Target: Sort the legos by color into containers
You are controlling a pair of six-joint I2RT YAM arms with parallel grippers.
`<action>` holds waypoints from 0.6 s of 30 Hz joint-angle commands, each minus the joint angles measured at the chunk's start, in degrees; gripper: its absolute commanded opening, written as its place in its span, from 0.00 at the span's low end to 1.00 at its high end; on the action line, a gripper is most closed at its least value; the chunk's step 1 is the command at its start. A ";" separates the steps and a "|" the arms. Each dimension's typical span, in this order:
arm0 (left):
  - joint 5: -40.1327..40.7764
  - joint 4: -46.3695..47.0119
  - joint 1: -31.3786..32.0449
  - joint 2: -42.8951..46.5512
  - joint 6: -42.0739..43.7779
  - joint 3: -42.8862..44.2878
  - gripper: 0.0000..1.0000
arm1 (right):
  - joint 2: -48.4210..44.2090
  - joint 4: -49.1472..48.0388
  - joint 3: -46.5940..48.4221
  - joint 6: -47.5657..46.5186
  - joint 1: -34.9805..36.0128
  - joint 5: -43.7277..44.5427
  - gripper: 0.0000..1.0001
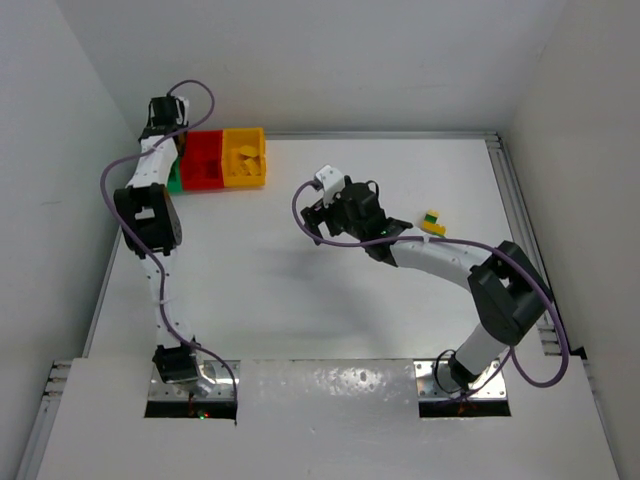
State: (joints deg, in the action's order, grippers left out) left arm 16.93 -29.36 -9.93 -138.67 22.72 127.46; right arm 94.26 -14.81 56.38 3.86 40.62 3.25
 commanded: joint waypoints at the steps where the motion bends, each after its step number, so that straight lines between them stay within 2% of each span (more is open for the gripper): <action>1: 3.99 4.93 -0.96 2.35 0.48 1.04 0.17 | -2.50 -0.92 1.54 -0.96 -0.02 -0.08 0.96; 4: 5.04 6.51 -0.96 2.79 0.92 -0.63 0.25 | -2.59 -0.75 2.24 -1.05 -0.10 -1.04 0.96; 8: 5.92 8.45 -1.23 2.71 1.71 -2.30 0.26 | -2.85 0.31 3.38 -1.40 -0.02 -1.84 0.95; 12: 6.80 8.45 -1.58 1.57 2.59 -2.21 0.35 | -3.55 0.83 3.91 -2.01 -0.10 -1.93 0.95; 15: 7.16 8.53 -1.93 1.21 2.94 -2.21 0.37 | -4.08 1.71 4.09 -2.45 -0.02 -2.28 0.95; 17: 6.98 8.45 -2.11 1.30 2.77 -2.48 0.46 | -4.17 2.32 4.26 -2.89 -0.02 -2.37 0.95; 18: 7.15 8.62 -2.02 1.73 2.68 -2.74 0.62 | -4.08 2.68 4.70 -2.98 -0.10 -2.45 0.95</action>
State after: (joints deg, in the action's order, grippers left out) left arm 22.81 -23.33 -10.87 -138.74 25.34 124.97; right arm 92.42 -12.10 58.04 1.98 40.62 1.67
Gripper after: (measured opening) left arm 0.540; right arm 0.953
